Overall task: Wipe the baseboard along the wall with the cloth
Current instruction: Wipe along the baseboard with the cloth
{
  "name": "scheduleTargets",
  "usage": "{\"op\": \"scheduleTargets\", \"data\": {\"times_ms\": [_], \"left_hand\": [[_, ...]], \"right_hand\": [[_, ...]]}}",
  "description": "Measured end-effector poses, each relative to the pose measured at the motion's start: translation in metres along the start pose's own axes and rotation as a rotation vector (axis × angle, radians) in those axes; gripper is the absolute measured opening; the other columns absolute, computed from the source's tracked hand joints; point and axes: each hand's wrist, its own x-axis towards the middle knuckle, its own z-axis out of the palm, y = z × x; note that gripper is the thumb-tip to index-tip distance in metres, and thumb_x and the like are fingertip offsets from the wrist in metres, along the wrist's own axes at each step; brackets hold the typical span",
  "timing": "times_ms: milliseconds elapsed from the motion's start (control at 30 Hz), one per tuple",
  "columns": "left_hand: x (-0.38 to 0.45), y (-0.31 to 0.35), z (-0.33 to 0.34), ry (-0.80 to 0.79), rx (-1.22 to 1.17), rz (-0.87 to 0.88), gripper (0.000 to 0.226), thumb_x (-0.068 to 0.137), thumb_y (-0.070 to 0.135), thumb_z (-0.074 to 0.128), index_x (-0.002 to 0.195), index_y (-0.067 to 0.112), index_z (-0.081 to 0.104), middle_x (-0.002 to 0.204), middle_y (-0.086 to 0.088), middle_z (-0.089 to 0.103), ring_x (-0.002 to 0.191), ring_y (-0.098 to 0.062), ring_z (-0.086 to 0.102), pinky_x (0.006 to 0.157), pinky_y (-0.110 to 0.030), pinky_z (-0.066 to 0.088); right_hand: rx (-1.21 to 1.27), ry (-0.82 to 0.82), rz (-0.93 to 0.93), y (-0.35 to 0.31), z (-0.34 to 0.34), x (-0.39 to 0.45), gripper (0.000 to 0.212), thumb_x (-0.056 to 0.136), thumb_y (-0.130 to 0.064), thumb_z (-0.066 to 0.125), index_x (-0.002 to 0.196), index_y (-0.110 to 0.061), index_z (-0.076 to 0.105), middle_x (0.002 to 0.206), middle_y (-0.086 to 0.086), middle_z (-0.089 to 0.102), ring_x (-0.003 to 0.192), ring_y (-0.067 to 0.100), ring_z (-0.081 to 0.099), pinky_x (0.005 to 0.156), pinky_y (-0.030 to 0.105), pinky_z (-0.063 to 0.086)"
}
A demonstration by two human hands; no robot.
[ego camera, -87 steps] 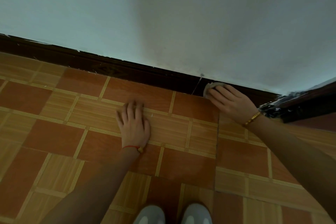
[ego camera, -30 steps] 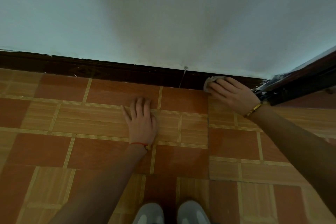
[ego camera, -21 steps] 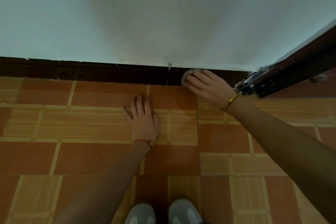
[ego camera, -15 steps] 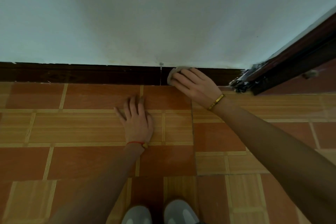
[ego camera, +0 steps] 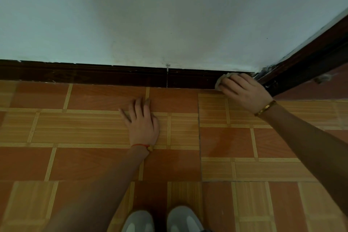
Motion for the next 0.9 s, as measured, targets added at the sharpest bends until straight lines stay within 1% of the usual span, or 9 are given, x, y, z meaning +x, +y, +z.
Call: {"op": "scheduleTargets", "data": {"times_ms": [100,267,367,500,567,633,733,800,900], "left_hand": [[0.0,0.001,0.001,0.001,-0.002,0.004,0.056,0.093,0.032,0.032,0.145,0.016,0.041,0.152,-0.012,0.039,0.144,-0.036,0.029,0.117,-0.07,0.007],[-0.001,0.0,0.0,0.01,-0.004,0.009,0.056,0.092,0.032,0.032,0.146,0.016,0.041,0.152,-0.012,0.039,0.144,-0.036,0.029,0.117,-0.07,0.006],[0.0,-0.001,0.001,0.012,-0.018,0.012,0.057,0.092,0.032,0.033,0.146,0.016,0.041,0.152,-0.012,0.039,0.145,-0.035,0.029,0.117,-0.069,0.004],[0.0,-0.001,0.0,0.019,-0.03,0.009,0.057,0.093,0.033,0.032,0.146,0.017,0.041,0.152,-0.011,0.039,0.145,-0.035,0.029,0.118,-0.068,0.004],[0.0,0.0,0.0,0.024,-0.028,0.008,0.057,0.092,0.033,0.032,0.146,0.016,0.042,0.151,-0.012,0.04,0.144,-0.035,0.029,0.118,-0.069,0.004],[0.0,0.0,0.0,0.021,-0.023,0.006,0.058,0.092,0.033,0.031,0.146,0.015,0.042,0.15,-0.013,0.041,0.144,-0.036,0.03,0.118,-0.069,0.004],[0.0,0.0,0.0,0.014,-0.006,0.002,0.058,0.092,0.034,0.032,0.146,0.015,0.041,0.15,-0.014,0.041,0.143,-0.036,0.03,0.117,-0.069,0.005],[0.0,0.001,0.0,0.009,-0.001,0.002,0.058,0.092,0.033,0.032,0.146,0.016,0.041,0.151,-0.013,0.04,0.144,-0.036,0.03,0.117,-0.07,0.006],[0.0,0.001,0.001,0.001,0.002,0.0,0.058,0.092,0.033,0.032,0.147,0.016,0.04,0.151,-0.013,0.039,0.144,-0.036,0.029,0.116,-0.07,0.006]], "right_hand": [[0.001,-0.031,-0.08,-0.002,0.001,0.009,0.034,0.095,-0.001,0.043,0.125,-0.006,0.058,0.126,0.012,0.059,0.118,0.029,0.053,0.104,0.042,0.042],[-0.013,-0.023,-0.235,-0.022,0.002,0.065,0.047,0.101,-0.002,0.021,0.127,-0.007,0.06,0.129,0.008,0.06,0.12,0.024,0.056,0.108,0.036,0.035],[-0.04,-0.069,-0.292,-0.031,0.005,0.08,0.049,0.101,-0.001,0.019,0.13,-0.008,0.057,0.133,0.008,0.057,0.123,0.023,0.053,0.111,0.036,0.028],[-0.037,-0.159,-0.291,-0.012,0.003,0.046,0.047,0.099,-0.002,0.023,0.13,-0.007,0.058,0.136,0.01,0.055,0.128,0.025,0.049,0.114,0.038,0.021],[-0.062,-0.178,-0.277,0.006,0.004,0.016,0.047,0.096,-0.001,0.025,0.132,-0.005,0.054,0.138,0.011,0.053,0.131,0.027,0.041,0.118,0.039,0.012],[-0.074,-0.181,-0.264,0.018,0.003,-0.005,0.046,0.1,0.0,0.018,0.133,-0.002,0.051,0.137,0.012,0.053,0.13,0.027,0.037,0.118,0.037,0.007],[-0.032,-0.19,-0.231,0.02,0.001,-0.009,0.046,0.103,-0.001,0.01,0.128,0.001,0.05,0.131,0.012,0.058,0.125,0.026,0.04,0.116,0.036,0.011],[-0.036,-0.134,-0.231,0.015,0.007,-0.007,0.048,0.102,0.0,0.011,0.125,0.002,0.053,0.13,0.012,0.057,0.123,0.027,0.041,0.115,0.037,0.014],[-0.06,-0.048,-0.241,0.006,0.018,0.003,0.039,0.096,-0.001,0.032,0.121,0.0,0.062,0.13,0.011,0.056,0.123,0.028,0.039,0.112,0.038,0.022]]}}
